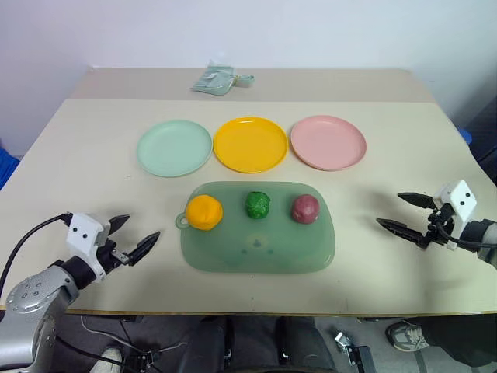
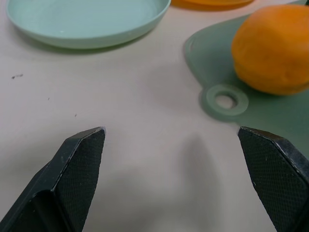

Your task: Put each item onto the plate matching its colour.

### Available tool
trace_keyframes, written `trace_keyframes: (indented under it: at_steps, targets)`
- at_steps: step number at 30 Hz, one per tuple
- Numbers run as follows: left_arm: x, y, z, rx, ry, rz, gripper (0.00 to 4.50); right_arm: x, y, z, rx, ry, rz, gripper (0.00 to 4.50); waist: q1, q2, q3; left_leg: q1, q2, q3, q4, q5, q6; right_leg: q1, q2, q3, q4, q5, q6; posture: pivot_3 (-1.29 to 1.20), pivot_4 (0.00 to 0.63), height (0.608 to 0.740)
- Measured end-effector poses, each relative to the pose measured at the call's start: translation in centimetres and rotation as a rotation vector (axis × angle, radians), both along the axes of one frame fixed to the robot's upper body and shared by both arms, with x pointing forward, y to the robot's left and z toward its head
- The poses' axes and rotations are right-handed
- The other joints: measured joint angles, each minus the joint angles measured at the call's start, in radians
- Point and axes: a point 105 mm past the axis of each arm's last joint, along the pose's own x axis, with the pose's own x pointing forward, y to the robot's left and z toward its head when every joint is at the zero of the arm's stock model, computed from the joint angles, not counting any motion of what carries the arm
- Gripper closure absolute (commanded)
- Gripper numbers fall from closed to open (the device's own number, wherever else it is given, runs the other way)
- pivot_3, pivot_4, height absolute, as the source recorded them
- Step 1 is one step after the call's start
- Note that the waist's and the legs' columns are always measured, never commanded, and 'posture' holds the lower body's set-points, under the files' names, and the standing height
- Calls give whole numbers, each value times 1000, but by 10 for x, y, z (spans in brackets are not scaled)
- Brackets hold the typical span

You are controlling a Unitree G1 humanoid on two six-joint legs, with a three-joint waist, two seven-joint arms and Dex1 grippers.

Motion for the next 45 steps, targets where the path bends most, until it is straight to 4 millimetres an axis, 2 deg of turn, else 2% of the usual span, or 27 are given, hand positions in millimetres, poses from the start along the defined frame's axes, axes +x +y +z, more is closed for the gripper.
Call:
trace_keyframes:
  at_steps: [6, 10, 14, 18, 21, 22, 25, 28, 31, 36, 41, 45]
  targets:
    - [3, -6, 3, -20, -22, 8, 0, 12, 13, -2, 8, -44, -23, 44, -1, 0, 0, 0, 0, 0, 0, 0, 0, 0, 0, 0, 0, 0, 1, 0, 150, 740]
    - [5, -12, 9, -86, -34, 16, 0, 24, 14, 8, 5, -112, -49, 44, 2, 0, 0, 0, 0, 0, 1, 0, -1, 0, 0, 0, 0, 1, 1, 0, 150, 740]
    - [10, -28, 29, -184, -65, -37, 0, 32, 13, 15, 9, -158, -80, 44, 1, 0, 0, 0, 0, 0, 1, 3, -4, 0, 0, 0, 0, 1, 1, 0, 150, 740]
    - [13, -44, 47, -178, -96, -127, 0, 37, 11, 30, 67, -202, -109, 44, 0, 0, 0, 0, 0, 0, 1, 3, -5, 0, 1, 0, 1, 1, 1, 0, 150, 740]
    - [13, -54, 45, -148, -72, -199, 0, 33, 19, 42, 109, -222, -82, 44, 0, 0, 0, 0, 0, 0, 1, 3, -5, 0, 1, 0, 1, 1, 1, 0, 150, 740]
    - [16, -60, 42, -123, -59, -232, 0, 25, 23, 42, 117, -201, -53, 44, 6, 1, 0, 0, 0, 0, 1, 3, -5, 1, 1, -1, 1, 1, 1, 0, 150, 740]
    - [23, -72, 31, -65, -11, -309, 0, -3, 53, 31, 143, -94, 91, 44, 17, 1, 0, 0, 0, -1, 1, 2, -2, 1, 1, -1, 0, 1, 1, 0, 150, 740]
    - [29, -80, 26, -50, 4, -363, 0, -20, 73, 26, 148, -41, 160, 44, 18, 1, 0, 0, 0, -1, 1, 0, 0, 1, 1, 0, 0, 1, 1, 0, 150, 740]
    - [36, -87, 23, -18, 6, -406, 0, -27, 83, 26, 142, -32, 175, 44, 18, 1, 0, 0, 0, -1, 1, 0, 0, 1, 1, 0, 0, 1, 1, 0, 150, 740]
    - [46, -95, 11, 24, 42, -442, 0, -27, 88, 27, 160, -51, 154, 44, 20, 1, 0, 0, 0, -1, 1, 0, 0, 1, 1, 0, 0, 1, 1, 0, 150, 740]
    - [54, -100, 11, 11, 32, -441, 1343, -27, 91, 25, 175, -51, 148, 0, 25, 1, 0, 0, 0, -1, 2, 0, 0, 1, 1, 0, 0, 1, 1, 0, 150, 740]
    - [56, -100, 11, -17, 27, -426, 1343, -29, 90, 21, 177, -38, 141, 0, 23, 1, 0, 0, 0, -1, 2, 0, 0, 1, 1, 0, 1, 1, 1, 0, 150, 740]
